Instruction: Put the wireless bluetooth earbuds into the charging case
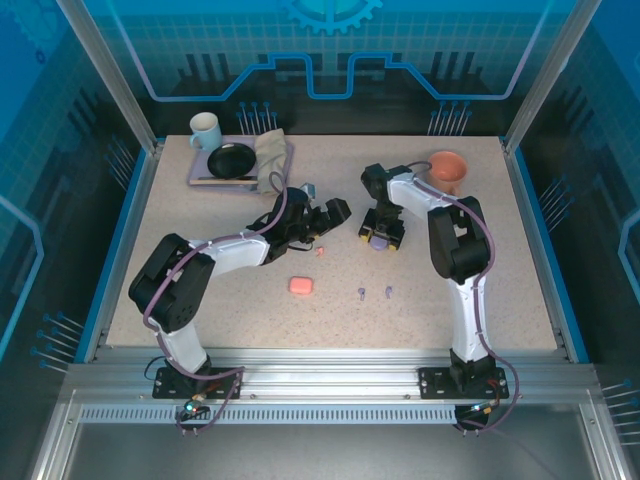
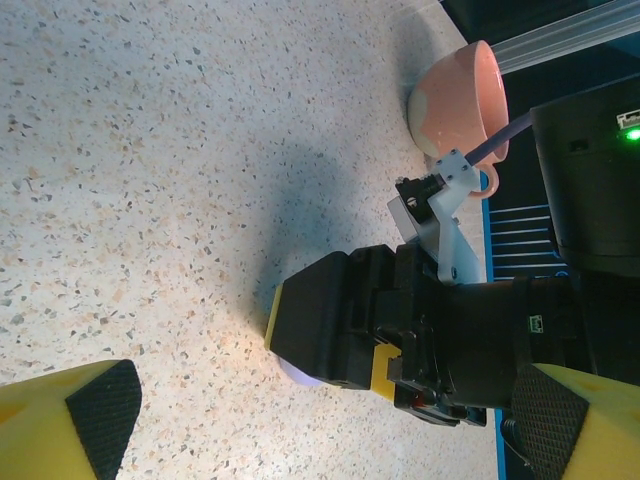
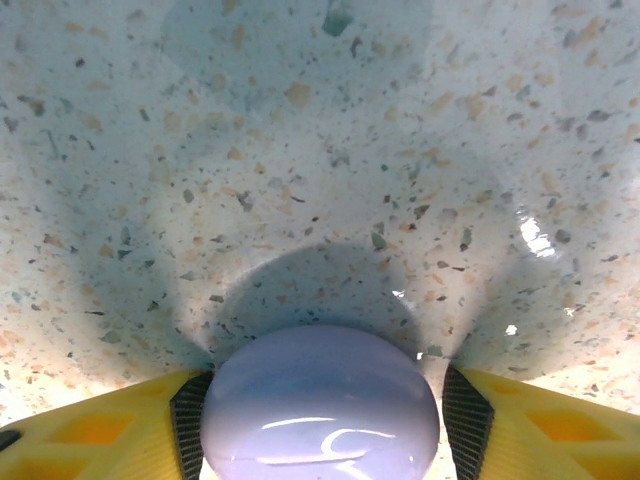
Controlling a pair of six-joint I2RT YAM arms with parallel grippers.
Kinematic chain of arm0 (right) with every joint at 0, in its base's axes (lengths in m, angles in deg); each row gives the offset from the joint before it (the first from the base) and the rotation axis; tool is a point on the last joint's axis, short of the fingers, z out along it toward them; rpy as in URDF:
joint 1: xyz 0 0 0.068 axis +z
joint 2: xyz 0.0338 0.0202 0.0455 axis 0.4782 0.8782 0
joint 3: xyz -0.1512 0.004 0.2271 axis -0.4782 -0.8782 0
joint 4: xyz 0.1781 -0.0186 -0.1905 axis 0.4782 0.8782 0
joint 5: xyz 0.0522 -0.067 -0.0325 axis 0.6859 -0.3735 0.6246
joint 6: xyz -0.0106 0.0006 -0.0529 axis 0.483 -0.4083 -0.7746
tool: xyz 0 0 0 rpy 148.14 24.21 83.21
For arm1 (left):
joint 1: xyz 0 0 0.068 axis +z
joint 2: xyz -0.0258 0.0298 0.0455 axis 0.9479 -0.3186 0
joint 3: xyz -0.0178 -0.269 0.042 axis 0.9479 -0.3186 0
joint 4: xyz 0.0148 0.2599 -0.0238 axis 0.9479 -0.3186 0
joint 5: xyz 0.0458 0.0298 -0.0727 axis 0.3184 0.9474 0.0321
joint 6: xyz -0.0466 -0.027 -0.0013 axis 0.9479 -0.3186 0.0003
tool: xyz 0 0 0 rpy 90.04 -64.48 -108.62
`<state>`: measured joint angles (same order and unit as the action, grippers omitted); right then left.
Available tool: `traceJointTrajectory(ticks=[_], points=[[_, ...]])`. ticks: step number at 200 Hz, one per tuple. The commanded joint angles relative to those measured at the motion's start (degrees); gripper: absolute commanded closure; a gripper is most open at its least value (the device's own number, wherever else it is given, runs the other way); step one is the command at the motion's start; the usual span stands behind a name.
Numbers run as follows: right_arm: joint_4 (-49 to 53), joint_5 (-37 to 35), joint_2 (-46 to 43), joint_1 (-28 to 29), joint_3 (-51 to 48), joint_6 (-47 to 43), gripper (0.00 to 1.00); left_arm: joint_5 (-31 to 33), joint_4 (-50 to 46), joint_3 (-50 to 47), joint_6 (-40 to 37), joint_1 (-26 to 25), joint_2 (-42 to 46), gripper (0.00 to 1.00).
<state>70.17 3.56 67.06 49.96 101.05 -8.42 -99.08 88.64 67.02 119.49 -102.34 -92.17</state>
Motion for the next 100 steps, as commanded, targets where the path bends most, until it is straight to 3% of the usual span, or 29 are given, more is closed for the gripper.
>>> traceJointTrajectory(ticks=[1,100], points=[[4.55,-4.88,3.13,0.35,0.92,-1.02,0.35,-0.91,1.17,1.22,0.52,-0.2,-0.63,0.01],[2.97,-2.66,3.47,0.94,-1.58,0.1,0.37,-0.79,0.78,1.29,0.04,-0.2,-0.07,0.01]])
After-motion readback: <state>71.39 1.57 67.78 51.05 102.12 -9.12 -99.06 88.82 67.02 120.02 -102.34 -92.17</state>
